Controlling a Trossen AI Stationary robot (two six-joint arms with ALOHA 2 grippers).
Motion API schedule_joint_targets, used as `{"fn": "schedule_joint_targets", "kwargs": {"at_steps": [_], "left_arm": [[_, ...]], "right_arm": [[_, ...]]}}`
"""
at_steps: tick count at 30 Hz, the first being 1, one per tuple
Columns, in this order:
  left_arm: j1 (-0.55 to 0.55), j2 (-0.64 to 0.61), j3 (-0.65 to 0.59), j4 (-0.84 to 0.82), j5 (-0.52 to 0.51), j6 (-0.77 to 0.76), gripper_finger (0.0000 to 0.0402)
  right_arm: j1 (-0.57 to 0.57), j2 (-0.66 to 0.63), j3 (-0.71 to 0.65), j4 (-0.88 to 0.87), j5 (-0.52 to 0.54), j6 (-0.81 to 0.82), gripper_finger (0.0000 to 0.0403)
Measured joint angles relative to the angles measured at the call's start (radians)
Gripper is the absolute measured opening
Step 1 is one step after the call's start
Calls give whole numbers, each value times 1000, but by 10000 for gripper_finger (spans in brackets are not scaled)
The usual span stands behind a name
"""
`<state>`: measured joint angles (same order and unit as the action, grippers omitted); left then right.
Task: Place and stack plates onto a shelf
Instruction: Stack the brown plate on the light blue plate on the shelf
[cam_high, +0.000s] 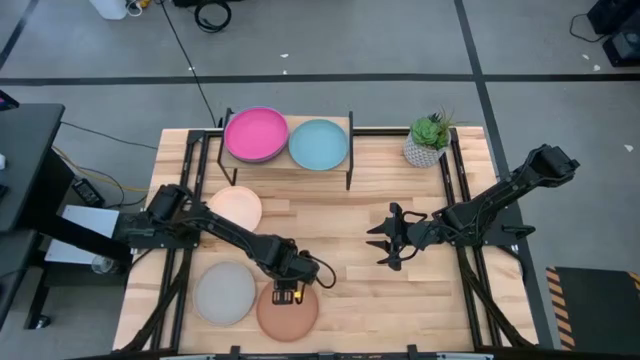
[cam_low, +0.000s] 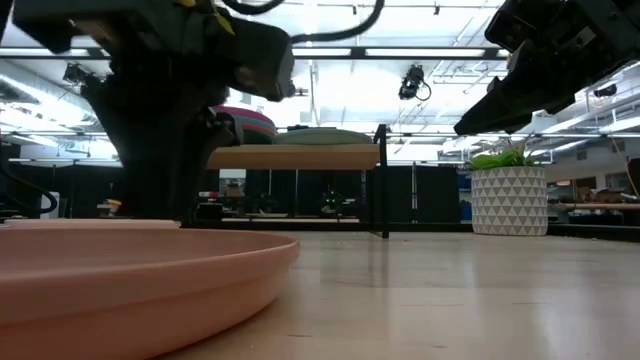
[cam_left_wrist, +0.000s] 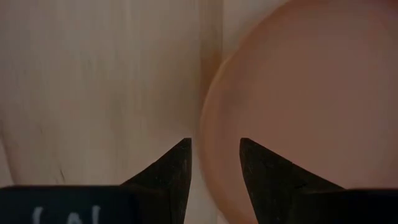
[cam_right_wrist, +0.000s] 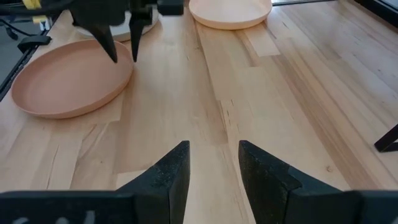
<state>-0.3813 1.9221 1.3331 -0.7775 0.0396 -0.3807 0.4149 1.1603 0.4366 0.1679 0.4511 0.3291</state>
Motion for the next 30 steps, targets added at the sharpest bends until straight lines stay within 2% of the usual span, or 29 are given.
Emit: {"fn": "schedule_joint_targets", "kwargs": {"at_steps": [23, 26, 30], "left_arm": [[-3, 33, 2, 32, -21, 37, 140], [-4, 41, 0, 23, -26, 53, 123], [-4, 44, 1, 27, -25, 62, 76]], "right_arm": [[0, 0, 0, -4, 0, 0, 144], [0, 0, 0, -4, 0, 0, 144], [0, 0, 0, -2, 0, 0, 144]]}}
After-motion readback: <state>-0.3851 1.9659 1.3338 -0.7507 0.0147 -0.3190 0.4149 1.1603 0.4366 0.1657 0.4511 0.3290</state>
